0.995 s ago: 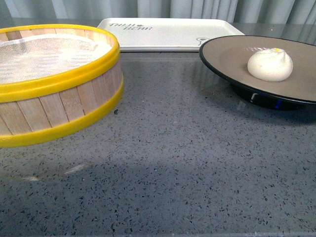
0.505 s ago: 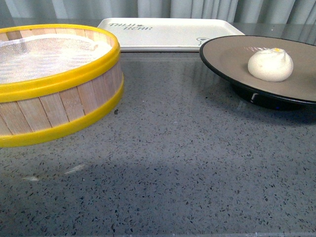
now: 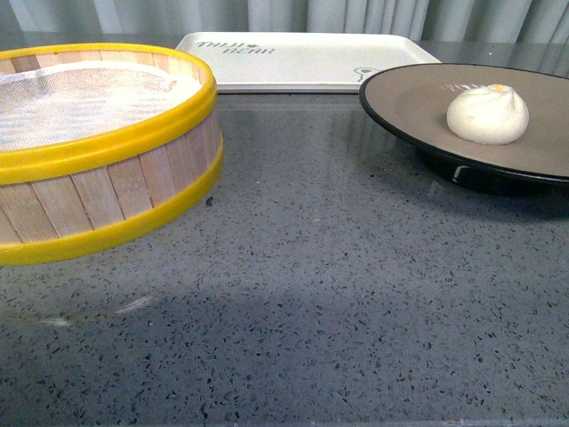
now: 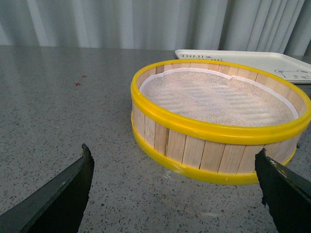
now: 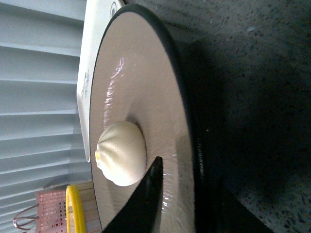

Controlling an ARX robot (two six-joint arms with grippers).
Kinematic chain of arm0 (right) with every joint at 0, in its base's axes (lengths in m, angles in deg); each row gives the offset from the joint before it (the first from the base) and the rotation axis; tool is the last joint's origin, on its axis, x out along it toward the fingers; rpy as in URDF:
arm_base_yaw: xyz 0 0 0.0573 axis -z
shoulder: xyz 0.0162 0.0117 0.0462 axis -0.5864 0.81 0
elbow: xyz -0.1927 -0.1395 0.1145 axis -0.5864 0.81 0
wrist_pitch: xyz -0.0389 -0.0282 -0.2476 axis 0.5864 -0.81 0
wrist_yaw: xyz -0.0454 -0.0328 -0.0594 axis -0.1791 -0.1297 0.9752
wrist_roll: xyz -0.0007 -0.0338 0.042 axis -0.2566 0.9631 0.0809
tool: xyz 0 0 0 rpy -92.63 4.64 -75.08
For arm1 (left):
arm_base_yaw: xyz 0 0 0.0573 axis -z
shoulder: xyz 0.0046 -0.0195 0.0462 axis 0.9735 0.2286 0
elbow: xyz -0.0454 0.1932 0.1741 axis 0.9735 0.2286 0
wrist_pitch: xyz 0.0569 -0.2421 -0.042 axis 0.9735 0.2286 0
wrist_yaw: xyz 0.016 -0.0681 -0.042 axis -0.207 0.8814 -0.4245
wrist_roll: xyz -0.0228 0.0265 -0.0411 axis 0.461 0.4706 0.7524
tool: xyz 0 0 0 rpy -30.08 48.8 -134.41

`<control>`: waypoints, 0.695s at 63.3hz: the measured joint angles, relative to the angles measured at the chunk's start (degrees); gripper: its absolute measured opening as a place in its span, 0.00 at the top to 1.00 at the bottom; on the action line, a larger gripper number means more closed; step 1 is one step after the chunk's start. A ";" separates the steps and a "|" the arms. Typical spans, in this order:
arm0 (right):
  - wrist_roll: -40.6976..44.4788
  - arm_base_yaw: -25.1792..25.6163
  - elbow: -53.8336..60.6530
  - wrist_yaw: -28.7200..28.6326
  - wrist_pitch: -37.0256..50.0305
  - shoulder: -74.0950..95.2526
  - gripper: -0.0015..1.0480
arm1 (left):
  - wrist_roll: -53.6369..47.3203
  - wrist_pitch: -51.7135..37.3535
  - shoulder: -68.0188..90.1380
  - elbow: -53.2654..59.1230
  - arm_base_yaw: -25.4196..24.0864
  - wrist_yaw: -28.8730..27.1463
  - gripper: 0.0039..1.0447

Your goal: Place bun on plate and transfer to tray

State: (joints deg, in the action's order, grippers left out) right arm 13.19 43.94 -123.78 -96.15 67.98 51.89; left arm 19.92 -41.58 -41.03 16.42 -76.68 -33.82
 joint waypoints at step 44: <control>-2.86 0.07 2.10 -0.94 11.32 -1.97 0.97 | 0.00 0.00 0.00 0.00 0.00 0.00 0.06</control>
State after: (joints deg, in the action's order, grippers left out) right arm 10.33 44.00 -121.68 -97.09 79.31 49.92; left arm 19.92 -41.58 -41.03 16.42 -76.68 -33.82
